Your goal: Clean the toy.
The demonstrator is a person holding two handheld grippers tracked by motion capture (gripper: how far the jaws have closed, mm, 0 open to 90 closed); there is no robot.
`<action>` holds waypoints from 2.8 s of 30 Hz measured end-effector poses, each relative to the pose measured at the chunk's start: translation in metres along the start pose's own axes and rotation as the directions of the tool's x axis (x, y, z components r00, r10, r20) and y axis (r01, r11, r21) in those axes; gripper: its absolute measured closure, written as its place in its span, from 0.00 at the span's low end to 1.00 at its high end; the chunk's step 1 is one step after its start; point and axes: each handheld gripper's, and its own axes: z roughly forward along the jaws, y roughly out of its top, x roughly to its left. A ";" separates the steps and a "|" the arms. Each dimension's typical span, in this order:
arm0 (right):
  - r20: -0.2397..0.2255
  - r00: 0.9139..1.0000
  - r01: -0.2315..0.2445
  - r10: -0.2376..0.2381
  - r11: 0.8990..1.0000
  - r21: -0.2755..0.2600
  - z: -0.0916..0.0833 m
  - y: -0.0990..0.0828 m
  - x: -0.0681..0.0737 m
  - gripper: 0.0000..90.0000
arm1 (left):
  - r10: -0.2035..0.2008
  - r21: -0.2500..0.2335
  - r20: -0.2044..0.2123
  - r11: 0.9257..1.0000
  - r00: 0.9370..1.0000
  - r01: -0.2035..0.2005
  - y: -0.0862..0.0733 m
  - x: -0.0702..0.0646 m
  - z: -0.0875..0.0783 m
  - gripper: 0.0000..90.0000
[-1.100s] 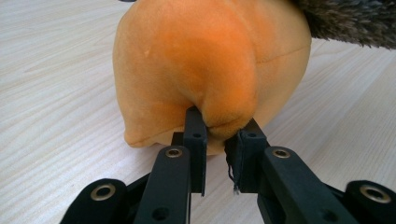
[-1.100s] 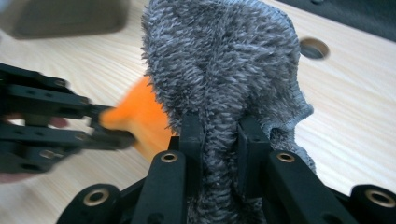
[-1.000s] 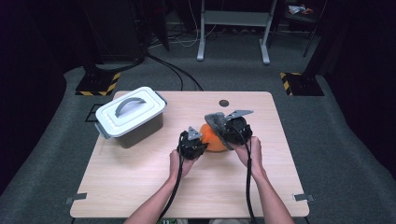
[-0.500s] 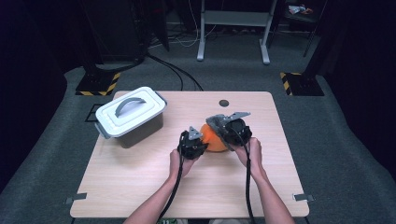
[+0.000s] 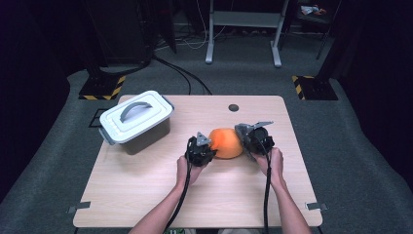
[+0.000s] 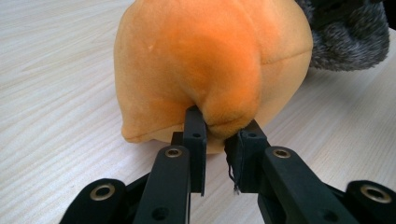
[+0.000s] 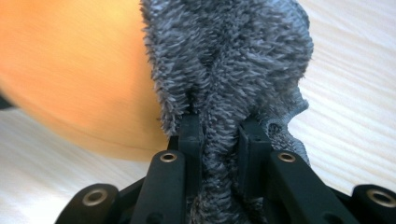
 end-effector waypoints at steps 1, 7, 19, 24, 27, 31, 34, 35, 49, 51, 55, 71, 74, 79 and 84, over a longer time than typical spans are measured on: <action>-0.002 1.000 -0.002 0.002 1.000 0.007 0.003 -0.002 -0.002 0.83 | 0.000 0.000 0.001 1.000 1.000 0.000 0.000 0.000 0.000 0.87; 0.001 1.000 -0.025 0.025 0.996 0.083 0.025 -0.014 -0.007 0.83 | 0.002 0.000 0.001 1.000 1.000 -0.002 -0.001 0.001 0.000 0.87; -0.005 1.000 -0.023 0.023 1.000 0.018 0.000 -0.005 -0.010 0.83 | -0.020 -0.006 0.001 1.000 1.000 0.020 -0.003 0.003 -0.001 0.86; -0.021 1.000 0.012 -0.013 0.998 -0.066 -0.031 0.009 0.003 0.83 | -0.005 -0.001 -0.003 1.000 1.000 0.005 -0.002 0.003 -0.001 0.86; -0.043 0.998 0.049 -0.053 0.995 -0.090 -0.041 0.017 0.015 0.83 | -0.006 -0.003 -0.002 1.000 1.000 0.006 -0.002 0.003 -0.001 0.86; -0.053 0.994 0.091 -0.094 0.995 -0.049 -0.030 0.020 0.027 0.83 | -0.002 -0.002 -0.006 1.000 1.000 0.002 -0.002 0.003 -0.001 0.86; -0.034 0.995 0.095 -0.096 0.995 -0.027 -0.016 0.018 0.030 0.83 | -0.004 -0.007 -0.004 1.000 1.000 0.004 -0.003 0.004 0.000 0.83; -0.035 0.995 0.088 -0.089 0.996 -0.026 -0.014 0.017 0.030 0.83 | -0.006 -0.007 -0.004 1.000 1.000 0.006 -0.003 0.004 0.000 0.82; -0.033 0.997 0.070 -0.070 0.997 -0.020 -0.008 0.024 0.023 0.83 | 0.011 0.008 -0.069 1.000 0.998 -0.011 -0.009 0.008 0.006 0.46; -0.035 0.997 0.070 -0.070 0.997 -0.019 -0.008 0.024 0.023 0.83 | 0.056 0.017 -0.084 0.998 0.995 -0.055 -0.008 0.006 0.007 0.45; -0.036 0.997 0.068 -0.069 0.998 -0.016 -0.009 0.023 0.024 0.83 | 0.099 0.028 -0.096 0.995 0.990 -0.097 -0.007 0.002 0.013 0.44; -0.027 0.998 0.051 -0.053 0.997 -0.057 -0.022 0.022 0.024 0.83 | 0.061 0.008 -0.076 0.998 0.995 -0.061 -0.001 0.001 0.010 0.90; -0.034 0.998 0.055 -0.058 0.996 -0.069 -0.028 0.024 0.028 0.83 | 0.005 -0.005 -0.042 1.000 0.999 -0.005 0.002 0.004 0.005 0.90; -0.050 0.996 0.075 -0.081 0.992 -0.097 -0.040 0.031 0.040 0.83 | -0.030 -0.016 -0.010 0.999 1.000 0.029 0.008 0.004 -0.002 0.90; -0.086 0.990 0.096 -0.109 0.985 -0.140 -0.046 0.038 0.051 0.83 | -0.023 -0.019 0.002 1.000 1.000 0.023 0.010 0.001 -0.005 0.90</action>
